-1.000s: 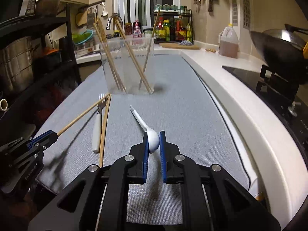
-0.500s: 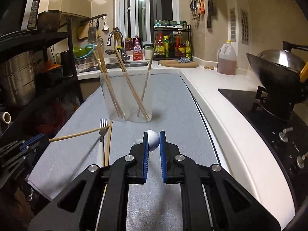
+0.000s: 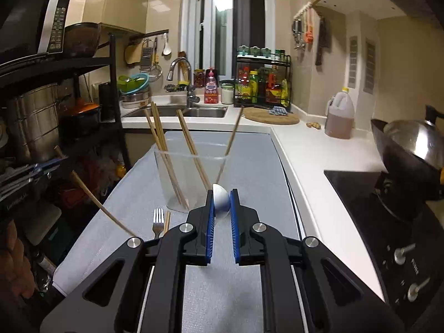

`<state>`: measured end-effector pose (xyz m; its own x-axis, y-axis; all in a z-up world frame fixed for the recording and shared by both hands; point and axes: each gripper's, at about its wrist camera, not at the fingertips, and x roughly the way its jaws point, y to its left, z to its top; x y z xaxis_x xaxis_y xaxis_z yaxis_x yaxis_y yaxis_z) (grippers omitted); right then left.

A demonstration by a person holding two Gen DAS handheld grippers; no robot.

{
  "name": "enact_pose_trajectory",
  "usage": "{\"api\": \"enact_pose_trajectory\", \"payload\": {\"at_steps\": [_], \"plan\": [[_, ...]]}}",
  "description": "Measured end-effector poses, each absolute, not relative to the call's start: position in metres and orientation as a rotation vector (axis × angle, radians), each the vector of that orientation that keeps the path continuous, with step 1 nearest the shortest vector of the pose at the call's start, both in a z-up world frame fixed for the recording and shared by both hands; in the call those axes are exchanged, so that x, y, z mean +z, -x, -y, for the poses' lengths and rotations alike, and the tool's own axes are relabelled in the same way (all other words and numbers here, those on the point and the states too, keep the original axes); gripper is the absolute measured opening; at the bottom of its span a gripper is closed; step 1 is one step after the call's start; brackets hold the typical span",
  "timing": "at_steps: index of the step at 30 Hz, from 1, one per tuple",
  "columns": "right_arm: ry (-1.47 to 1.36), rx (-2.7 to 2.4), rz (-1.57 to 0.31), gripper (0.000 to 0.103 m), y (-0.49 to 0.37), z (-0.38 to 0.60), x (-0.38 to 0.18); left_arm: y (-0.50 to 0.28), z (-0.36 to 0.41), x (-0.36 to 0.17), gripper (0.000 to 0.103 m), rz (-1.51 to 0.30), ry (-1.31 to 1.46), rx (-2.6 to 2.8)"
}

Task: Organize utensils
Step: 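Carry the chopstick and white spoon up over the clear cup, then open both tools to drop the chopstick and spoon into the cup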

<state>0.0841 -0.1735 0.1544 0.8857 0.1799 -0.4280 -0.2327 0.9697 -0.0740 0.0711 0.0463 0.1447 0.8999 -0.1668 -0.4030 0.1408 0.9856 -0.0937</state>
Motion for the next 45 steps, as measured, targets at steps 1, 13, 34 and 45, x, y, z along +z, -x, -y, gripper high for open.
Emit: {"api": "enact_pose_trajectory", "payload": {"at_steps": [1, 13, 34, 45], "plan": [[0.127, 0.215, -0.427, 0.011, -0.087, 0.173, 0.16, -0.076, -0.046, 0.151, 0.005, -0.425, 0.06, -0.162], [0.17, 0.236, -0.424, 0.011, -0.134, 0.162, 0.243, -0.132, -0.037, 0.228, 0.005, -0.429, 0.069, -0.206], [0.217, 0.249, -0.434, 0.011, -0.236, 0.139, 0.223, -0.249, -0.011, 0.209, 0.005, -0.465, 0.045, -0.178], [0.211, 0.232, -0.49, 0.016, -0.245, 0.141, 0.19, -0.249, 0.0, 0.182, 0.006, -0.522, -0.001, -0.176]]}}
